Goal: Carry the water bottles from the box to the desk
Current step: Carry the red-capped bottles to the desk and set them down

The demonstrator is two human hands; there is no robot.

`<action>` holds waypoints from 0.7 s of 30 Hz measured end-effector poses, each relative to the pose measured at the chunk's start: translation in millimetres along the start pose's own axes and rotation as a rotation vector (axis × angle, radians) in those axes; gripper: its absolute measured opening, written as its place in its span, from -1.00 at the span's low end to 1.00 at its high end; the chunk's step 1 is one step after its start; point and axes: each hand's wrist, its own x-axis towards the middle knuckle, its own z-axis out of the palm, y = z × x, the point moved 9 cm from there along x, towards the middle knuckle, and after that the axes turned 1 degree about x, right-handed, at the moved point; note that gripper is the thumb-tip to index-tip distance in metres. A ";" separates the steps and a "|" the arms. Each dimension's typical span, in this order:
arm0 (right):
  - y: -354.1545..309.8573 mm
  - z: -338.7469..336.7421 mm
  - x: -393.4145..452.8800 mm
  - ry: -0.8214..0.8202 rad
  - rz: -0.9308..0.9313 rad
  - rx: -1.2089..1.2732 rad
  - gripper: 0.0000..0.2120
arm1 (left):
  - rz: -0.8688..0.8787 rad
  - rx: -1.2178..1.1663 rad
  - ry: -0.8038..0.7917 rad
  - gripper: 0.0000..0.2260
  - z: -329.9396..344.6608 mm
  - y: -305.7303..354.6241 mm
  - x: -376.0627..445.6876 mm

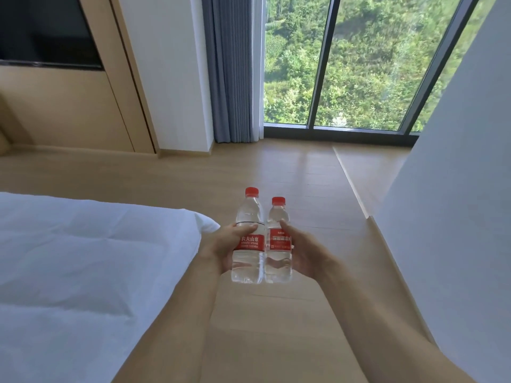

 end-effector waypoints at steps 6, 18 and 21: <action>-24.5 9.6 76.1 -0.038 0.024 -0.018 -0.46 | -0.018 -0.092 -0.015 -0.62 -22.8 26.5 63.0; -97.7 47.3 284.8 -0.098 -0.017 -0.079 -0.53 | 0.027 -0.049 0.006 -0.74 -119.3 143.1 242.5; -121.1 52.5 330.6 -0.071 -0.037 -0.086 -0.55 | 0.043 -0.012 0.047 -0.58 -140.5 172.6 284.0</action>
